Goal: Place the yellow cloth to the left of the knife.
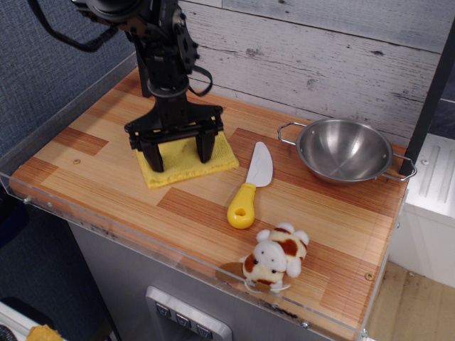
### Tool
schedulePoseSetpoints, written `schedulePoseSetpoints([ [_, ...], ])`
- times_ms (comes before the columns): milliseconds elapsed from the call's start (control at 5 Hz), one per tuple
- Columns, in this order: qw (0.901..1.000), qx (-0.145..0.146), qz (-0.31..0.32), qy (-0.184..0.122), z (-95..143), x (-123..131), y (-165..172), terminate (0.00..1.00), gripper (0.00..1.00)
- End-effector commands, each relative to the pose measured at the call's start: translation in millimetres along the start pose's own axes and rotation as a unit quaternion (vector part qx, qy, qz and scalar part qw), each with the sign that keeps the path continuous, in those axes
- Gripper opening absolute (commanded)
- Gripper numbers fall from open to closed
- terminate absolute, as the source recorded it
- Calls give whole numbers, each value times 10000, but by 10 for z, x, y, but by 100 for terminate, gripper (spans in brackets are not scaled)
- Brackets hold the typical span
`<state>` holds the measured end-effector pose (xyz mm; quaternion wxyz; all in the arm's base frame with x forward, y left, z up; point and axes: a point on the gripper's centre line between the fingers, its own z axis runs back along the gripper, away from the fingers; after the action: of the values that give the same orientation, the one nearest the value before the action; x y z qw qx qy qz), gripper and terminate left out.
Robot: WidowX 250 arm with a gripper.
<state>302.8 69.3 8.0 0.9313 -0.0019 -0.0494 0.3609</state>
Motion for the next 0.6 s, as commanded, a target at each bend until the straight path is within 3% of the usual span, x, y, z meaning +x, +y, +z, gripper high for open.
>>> schedulePoseSetpoints([
  [0,9995,-5,-209,239,1,-492,-14,0,100],
  [400,9992,113,-148,350,75,-810,195,0,100],
])
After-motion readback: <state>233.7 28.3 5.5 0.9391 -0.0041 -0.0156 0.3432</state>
